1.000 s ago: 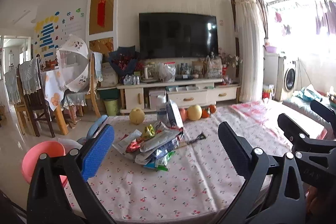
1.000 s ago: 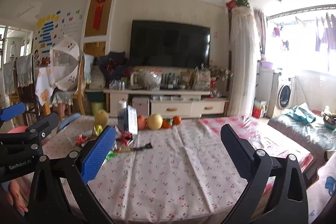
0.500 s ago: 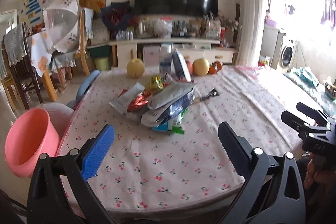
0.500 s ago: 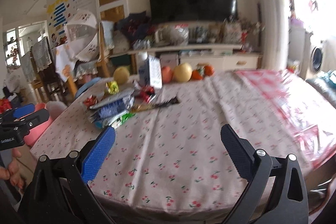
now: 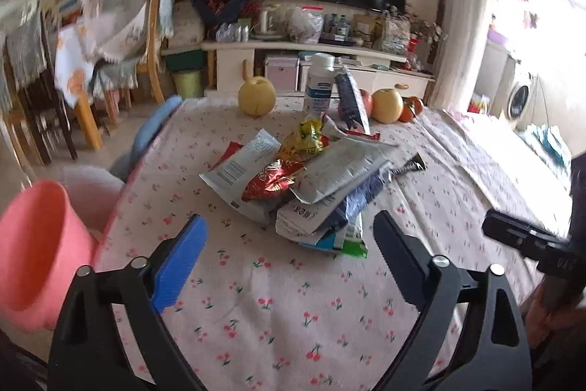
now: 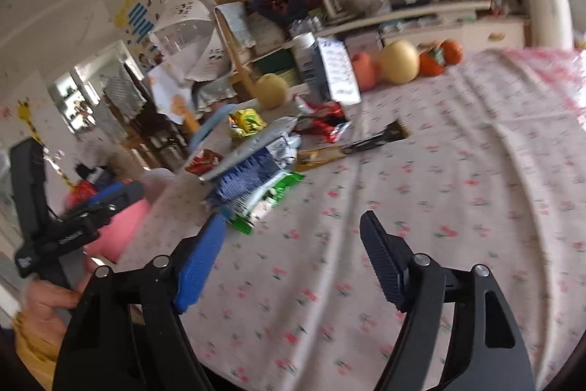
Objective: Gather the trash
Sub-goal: 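Grasp the red snack wrapper with the left gripper while the right gripper grasps a white-blue bag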
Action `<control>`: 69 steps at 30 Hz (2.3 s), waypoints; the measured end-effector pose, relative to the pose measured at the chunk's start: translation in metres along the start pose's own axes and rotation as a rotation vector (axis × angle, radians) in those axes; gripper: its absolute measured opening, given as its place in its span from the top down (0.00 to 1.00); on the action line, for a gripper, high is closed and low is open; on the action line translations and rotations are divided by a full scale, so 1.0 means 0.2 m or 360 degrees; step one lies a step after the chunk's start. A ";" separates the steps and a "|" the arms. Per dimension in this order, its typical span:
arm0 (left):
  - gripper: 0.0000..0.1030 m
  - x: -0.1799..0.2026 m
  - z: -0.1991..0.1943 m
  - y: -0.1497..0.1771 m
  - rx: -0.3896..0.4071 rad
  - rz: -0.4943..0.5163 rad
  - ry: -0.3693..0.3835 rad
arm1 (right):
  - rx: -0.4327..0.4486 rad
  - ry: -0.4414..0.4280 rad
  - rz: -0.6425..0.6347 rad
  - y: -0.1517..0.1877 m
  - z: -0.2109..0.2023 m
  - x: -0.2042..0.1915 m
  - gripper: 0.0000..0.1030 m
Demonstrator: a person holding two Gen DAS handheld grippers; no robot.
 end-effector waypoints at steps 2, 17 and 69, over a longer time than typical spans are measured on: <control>0.23 -0.03 0.06 -0.01 -0.0030 -0.0085 -0.0002 | -0.0032 -0.0076 0.0078 -0.04 0.05 0.01 0.27; 0.37 -0.26 0.42 -0.05 -0.0175 -0.0992 0.0245 | -0.0203 -0.0392 0.0296 -0.31 0.52 -0.04 0.37; 0.73 -0.34 0.50 -0.05 -0.0006 -0.1235 0.0684 | 0.0069 -0.0204 -0.0051 -0.40 0.34 -0.26 0.91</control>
Point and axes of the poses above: each gripper's, at about its wrist camera, not at the fingertips, and z roughly the way its jaws point, x to its right, y to its underside, the point moved 6 cm from there along z, roughly the way its jaws point, and after that the axes turned 8 degrees about z, right-handed, at the moved point
